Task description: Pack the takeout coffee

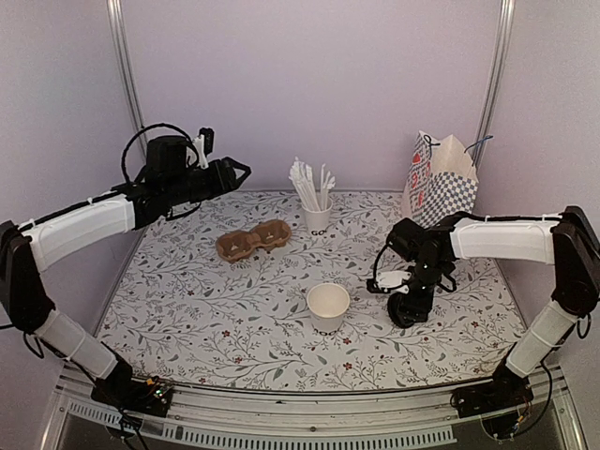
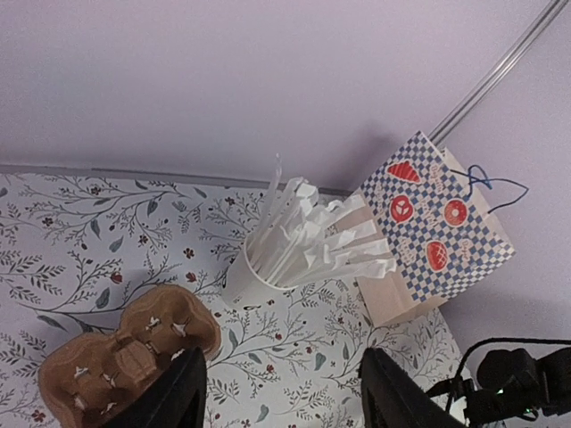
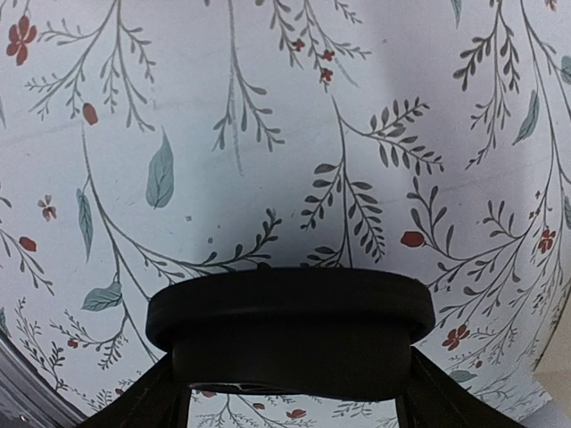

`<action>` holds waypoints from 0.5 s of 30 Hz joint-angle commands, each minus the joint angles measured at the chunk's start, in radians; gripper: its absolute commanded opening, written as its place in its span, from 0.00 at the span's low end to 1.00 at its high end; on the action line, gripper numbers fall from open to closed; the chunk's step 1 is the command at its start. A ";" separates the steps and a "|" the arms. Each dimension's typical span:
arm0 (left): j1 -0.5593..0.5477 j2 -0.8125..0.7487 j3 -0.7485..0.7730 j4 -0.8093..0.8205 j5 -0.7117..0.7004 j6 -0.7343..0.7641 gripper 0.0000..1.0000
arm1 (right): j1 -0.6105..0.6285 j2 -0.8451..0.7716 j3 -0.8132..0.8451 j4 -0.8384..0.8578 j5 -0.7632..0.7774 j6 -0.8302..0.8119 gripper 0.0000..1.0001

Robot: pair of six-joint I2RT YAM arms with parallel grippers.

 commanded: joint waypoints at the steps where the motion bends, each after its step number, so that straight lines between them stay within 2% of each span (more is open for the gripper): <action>1: 0.054 0.112 0.049 -0.115 0.190 0.020 0.59 | 0.000 0.036 0.037 0.012 0.003 0.030 0.89; 3: 0.083 0.122 0.019 -0.084 0.232 0.007 0.59 | 0.000 0.016 0.043 0.017 -0.025 0.041 0.96; 6: 0.128 0.101 -0.071 0.030 0.294 -0.024 0.57 | -0.002 -0.027 0.039 0.025 -0.101 0.043 0.99; 11: 0.178 0.072 -0.115 0.062 0.353 -0.048 0.57 | -0.009 -0.091 0.001 0.077 -0.163 0.073 0.97; 15: 0.188 0.050 -0.117 0.063 0.362 -0.046 0.57 | -0.047 -0.145 -0.075 0.148 -0.203 0.092 0.93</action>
